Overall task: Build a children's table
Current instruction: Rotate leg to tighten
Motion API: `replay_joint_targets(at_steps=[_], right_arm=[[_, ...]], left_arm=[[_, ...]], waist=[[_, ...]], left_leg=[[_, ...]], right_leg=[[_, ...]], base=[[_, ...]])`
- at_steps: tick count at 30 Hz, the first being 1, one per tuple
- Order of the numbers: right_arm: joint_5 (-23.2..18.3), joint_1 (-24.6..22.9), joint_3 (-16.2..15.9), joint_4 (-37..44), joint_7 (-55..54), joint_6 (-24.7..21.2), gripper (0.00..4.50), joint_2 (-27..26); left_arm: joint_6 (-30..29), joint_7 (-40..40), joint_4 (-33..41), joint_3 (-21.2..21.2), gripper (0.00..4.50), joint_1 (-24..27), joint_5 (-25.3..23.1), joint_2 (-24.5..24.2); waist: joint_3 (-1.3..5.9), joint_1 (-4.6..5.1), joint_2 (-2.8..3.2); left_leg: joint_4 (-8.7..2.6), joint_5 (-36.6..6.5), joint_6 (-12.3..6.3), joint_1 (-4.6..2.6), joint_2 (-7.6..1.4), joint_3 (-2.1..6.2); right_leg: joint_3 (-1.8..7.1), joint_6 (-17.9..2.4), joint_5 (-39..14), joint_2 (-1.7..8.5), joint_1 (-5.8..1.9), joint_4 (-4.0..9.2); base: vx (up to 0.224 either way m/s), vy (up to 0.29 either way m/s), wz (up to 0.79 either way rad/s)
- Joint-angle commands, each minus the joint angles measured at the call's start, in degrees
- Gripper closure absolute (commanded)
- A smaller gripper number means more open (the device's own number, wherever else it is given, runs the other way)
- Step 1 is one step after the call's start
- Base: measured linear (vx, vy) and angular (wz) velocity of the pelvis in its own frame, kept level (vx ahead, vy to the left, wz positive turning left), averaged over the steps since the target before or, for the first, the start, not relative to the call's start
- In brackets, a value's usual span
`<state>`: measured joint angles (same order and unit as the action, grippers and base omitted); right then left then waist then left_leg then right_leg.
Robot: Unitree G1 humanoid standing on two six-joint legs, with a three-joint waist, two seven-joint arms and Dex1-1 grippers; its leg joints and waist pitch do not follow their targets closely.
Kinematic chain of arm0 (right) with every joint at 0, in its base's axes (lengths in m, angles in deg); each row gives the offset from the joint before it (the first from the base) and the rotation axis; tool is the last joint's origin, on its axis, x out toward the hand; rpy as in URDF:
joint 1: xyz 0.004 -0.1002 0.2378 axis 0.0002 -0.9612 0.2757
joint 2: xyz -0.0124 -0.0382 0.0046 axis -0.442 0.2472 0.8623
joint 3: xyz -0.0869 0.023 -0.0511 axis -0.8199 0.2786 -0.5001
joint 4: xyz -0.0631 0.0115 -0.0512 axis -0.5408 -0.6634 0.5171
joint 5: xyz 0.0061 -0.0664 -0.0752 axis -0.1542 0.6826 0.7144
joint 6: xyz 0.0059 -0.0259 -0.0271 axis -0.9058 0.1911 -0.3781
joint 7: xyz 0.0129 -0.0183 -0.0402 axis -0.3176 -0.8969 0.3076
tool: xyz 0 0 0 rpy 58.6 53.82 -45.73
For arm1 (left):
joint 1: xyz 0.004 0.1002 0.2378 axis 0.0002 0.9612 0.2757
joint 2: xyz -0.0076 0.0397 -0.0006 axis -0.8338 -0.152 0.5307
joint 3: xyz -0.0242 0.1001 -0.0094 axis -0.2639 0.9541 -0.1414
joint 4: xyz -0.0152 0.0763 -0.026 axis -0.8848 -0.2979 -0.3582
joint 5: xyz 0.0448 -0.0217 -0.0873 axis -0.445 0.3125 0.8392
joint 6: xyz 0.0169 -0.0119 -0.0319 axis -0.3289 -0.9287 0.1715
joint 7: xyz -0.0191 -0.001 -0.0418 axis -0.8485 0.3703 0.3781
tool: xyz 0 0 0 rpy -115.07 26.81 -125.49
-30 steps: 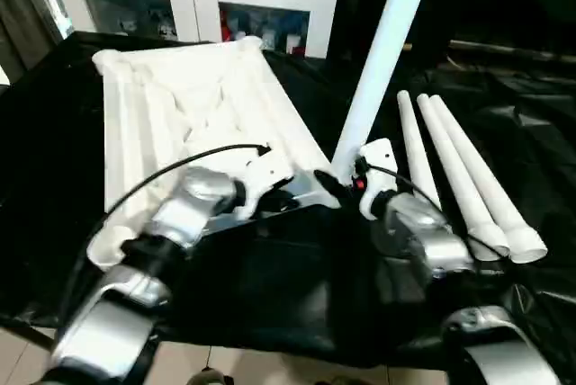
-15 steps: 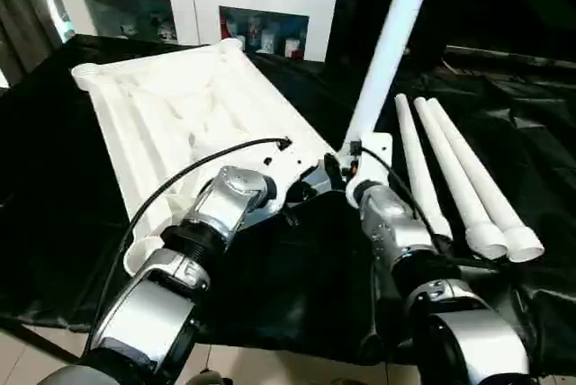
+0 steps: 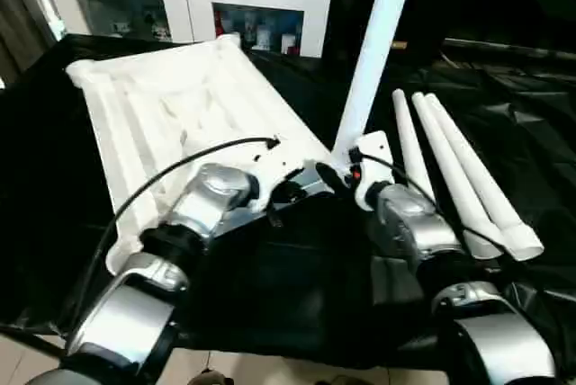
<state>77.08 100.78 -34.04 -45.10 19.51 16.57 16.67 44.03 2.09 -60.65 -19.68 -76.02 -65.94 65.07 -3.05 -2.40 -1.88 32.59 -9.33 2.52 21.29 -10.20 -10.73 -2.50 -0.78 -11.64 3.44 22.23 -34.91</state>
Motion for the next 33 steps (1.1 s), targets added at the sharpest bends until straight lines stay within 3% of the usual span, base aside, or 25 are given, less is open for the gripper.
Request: replay_joint_targets(at_steps=[1, 9, 15, 20, 24, 26, 27, 29, 32, 33], right_arm=[[0.59, -0.84, -0.55, 1.88, 2.41, -1.12, 0.86, 1.32], [-1.92, -4.69, -2.2, 10.0, 12.73, -3.63, 0.86, 5.02], [-2.6, -5.95, -2.1, 12.27, 13.83, -4.73, 1.55, 5.04], [-3.09, -6.7, -2.08, 13.55, 14.5, -5.62, 1.75, 4.92], [-3.57, -7.37, 0.07, 12.77, 9.53, -6.0, 1.78, 2.94], [-3.96, -6.92, 3.19, 9.66, 1.17, -6.34, 1.78, 0.37], [-4.03, -6.8, 3.88, 8.9, -0.8, -6.39, 1.78, -0.23], [-4.34, -5.56, 7.11, 3.13, -13.19, -5.85, 1.78, -4.29], [-4.95, -4.33, 8.52, -0.13, -18.9, -5.6, 1.78, -6.86], [-5.1, -3.43, 8.84, -1.83, -21.27, -5.35, 1.78, -8.19]], left_arm=[[1.53, 2.54, -0.22, 0.34, 4.5, 1.98, 1.86, -0.29], [3.34, 10.04, 5.0, 0.72, 4.5, 5.75, 3.4, -4.08], [3.17, 11.4, 6.76, 0.46, 4.5, 7.21, 3.49, -5.02], [2.94, 11.73, 7.48, 0.53, 4.5, 7.72, 3.52, -5.45], [0.87, 8.86, 6.76, -0.17, 4.5, 7.14, 2.73, -4.88], [-1.05, 3.87, 4.72, -1.02, 4.5, 5.86, 1.63, -3.47], [-1.53, 2.54, 4.15, -1.26, 4.5, 5.5, 1.39, -3.07], [-4.35, -6.79, -0.62, -2.83, 4.5, 2.45, 0.11, 0.47], [-5.27, -11.02, -3.2, -3.32, 4.5, 0.8, -0.4, 2.55], [-5.4, -12.89, -4.44, -3.55, 4.5, 0.07, -0.42, 3.77]], waist=[[3.4, -0.37, -0.13], [3.11, -0.51, -0.04], [3.26, -0.42, -0.03], [3.32, -0.49, -0.05], [3.23, -0.48, -0.12], [3.06, -0.27, -0.04], [2.95, -0.19, -0.06], [2.83, 0.1, 0.13], [2.92, 0.04, 0.16], [2.75, 0.2, 0.2]], left_leg=[[-3.32, -11.31, -3.19, -0.6, -3.18, 1.08], [-3.61, -14.33, -2.16, -0.87, -3.43, 1.06], [-3.52, -13.04, -1.89, -0.86, -3.36, 0.97], [-3.43, -12.26, -2.2, -0.85, -3.33, 0.92], [-3.45, -12.08, -1.99, -0.85, -3.29, 0.87], [-3.57, -13.5, -1.28, -1.01, -3.31, 0.85], [-3.75, -16.12, 0.02, -1.4, -3.29, 1.03], [-3.81, -17.61, 1.16, -1.59, -3.24, 0.99], [-3.84, -19.56, 1.91, -1.71, -3.25, 1.26], [-4.02, -21.28, 2.27, -1.94, -3.16, 1.33]], right_leg=[[2.72, -13.62, -6.3, 4.96, -2.35, 4.32], [2.83, -13.15, -10.97, 5.03, -2.04, 4.66], [2.9, -13.26, -9.05, 4.91, -2.02, 4.36], [2.91, -13.25, -8.44, 4.93, -2.13, 4.29], [2.9, -13.18, -8.75, 4.92, -2.01, 4.32], [2.95, -12.81, -11.39, 4.9, -1.74, 4.57], [2.9, -12.02, -16.34, 5.0, -1.45, 5.04], [3.05, -11.34, -18.76, 4.93, -0.96, 5.28], [3.0, -10.32, -20.72, 5.1, -1.02, 5.59], [2.95, -9.8, -21.52, 4.93, -0.66, 5.82]], base=[[0.0, 0.0, 0.0], [0.0, 0.0, 0.0], [0.0, 0.0, 0.0], [0.0, 0.0, 0.0], [0.0, 0.0, 0.0], [0.0, 0.0, 0.0], [0.0, 0.0, 0.0], [0.0, 0.0, 0.0], [0.0, 0.0, 0.0], [0.0, 0.0, 0.0]])
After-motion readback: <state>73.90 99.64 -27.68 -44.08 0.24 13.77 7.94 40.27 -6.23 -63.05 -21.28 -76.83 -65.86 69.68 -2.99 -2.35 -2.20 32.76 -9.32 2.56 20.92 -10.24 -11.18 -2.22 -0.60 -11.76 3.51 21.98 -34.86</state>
